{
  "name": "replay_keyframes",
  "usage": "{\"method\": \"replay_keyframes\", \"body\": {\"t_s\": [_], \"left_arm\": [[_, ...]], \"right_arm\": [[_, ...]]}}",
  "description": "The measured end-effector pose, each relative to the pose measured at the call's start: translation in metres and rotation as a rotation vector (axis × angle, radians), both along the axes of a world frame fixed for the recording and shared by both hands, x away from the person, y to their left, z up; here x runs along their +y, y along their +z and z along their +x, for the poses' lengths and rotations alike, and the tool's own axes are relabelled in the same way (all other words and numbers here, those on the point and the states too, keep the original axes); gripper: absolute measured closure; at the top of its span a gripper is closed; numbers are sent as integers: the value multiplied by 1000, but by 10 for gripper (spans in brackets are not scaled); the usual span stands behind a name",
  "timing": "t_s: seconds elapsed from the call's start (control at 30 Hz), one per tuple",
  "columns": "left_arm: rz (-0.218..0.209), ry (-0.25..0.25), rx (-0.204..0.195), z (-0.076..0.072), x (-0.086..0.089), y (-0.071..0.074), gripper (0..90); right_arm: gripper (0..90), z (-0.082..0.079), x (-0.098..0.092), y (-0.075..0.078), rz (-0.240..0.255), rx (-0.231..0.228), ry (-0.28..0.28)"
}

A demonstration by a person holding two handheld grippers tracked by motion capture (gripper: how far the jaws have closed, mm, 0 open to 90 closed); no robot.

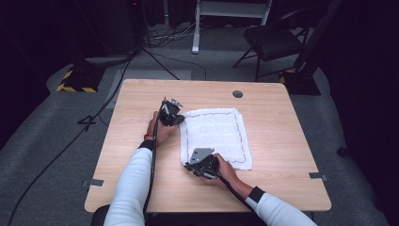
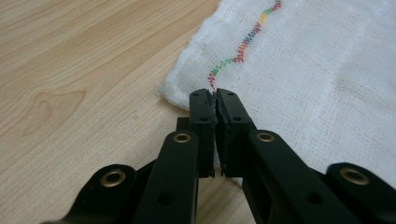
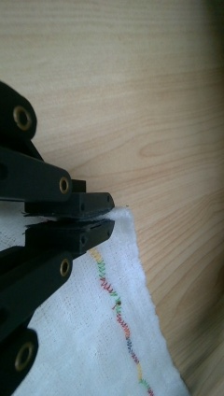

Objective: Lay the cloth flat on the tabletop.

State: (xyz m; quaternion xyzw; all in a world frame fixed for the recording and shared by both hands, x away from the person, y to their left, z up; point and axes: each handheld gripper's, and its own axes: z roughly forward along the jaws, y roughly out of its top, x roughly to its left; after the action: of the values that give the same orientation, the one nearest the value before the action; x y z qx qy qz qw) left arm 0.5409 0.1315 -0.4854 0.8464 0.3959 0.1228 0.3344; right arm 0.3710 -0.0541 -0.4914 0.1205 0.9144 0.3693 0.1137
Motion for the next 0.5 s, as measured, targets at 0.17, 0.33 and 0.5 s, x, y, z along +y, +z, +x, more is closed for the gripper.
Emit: {"method": "replay_keyframes", "body": {"t_s": [0.17,0.33,0.5], "left_arm": [[-1,-12,-14,-13,7,4,861],[-3,-12,-28,-22,14,8,863],[-8,-21,-43,-30,20,13,865]], "right_arm": [[862,-7,-4,8,12,2,20],[864,-13,-4,12,14,-6,34],[865,-16,-2,13,18,-13,42]]}}
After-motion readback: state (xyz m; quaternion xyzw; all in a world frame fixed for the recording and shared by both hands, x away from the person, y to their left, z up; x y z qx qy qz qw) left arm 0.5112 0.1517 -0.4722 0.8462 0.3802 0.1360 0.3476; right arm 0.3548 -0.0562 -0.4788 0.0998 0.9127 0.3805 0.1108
